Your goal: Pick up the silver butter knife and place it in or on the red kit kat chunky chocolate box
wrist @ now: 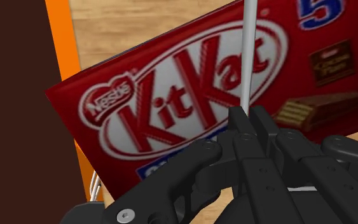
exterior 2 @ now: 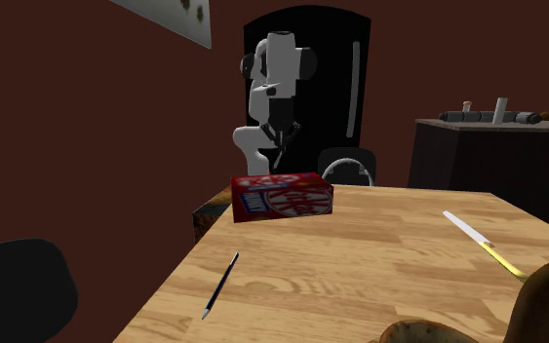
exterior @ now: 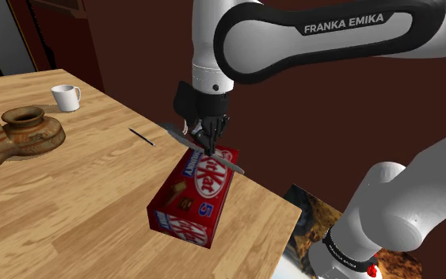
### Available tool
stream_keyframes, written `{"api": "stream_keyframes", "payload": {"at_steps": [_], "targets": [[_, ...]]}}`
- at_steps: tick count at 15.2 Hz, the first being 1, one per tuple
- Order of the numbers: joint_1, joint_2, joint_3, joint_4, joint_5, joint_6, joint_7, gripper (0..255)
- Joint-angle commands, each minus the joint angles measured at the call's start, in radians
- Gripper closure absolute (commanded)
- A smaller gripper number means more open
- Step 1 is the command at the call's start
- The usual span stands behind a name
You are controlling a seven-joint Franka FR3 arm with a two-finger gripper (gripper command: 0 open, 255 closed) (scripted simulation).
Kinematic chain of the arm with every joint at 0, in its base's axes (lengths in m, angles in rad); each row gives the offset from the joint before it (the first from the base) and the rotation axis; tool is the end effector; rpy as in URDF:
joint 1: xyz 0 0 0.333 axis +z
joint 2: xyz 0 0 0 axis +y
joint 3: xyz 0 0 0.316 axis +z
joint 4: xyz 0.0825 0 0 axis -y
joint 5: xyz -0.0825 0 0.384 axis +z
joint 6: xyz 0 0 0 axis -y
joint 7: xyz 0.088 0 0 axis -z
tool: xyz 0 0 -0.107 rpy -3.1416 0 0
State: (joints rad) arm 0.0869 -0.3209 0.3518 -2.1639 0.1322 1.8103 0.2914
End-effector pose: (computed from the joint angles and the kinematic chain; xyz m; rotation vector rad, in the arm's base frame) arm 0.4058 0.2162 0.5153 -3.1367 -0.1465 0.0825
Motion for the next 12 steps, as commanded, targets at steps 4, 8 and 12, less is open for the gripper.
{"api": "stream_keyframes", "payload": {"at_steps": [4, 8, 12], "targets": [[0.003, 0.010, 0.008, -0.058, 0.002, 0.068, 0.002, 255], [0.003, 0.022, 0.013, -0.101, 0.002, 0.123, 0.002, 255], [0.004, 0.028, 0.016, -0.118, 0.002, 0.146, 0.003, 255]]}}
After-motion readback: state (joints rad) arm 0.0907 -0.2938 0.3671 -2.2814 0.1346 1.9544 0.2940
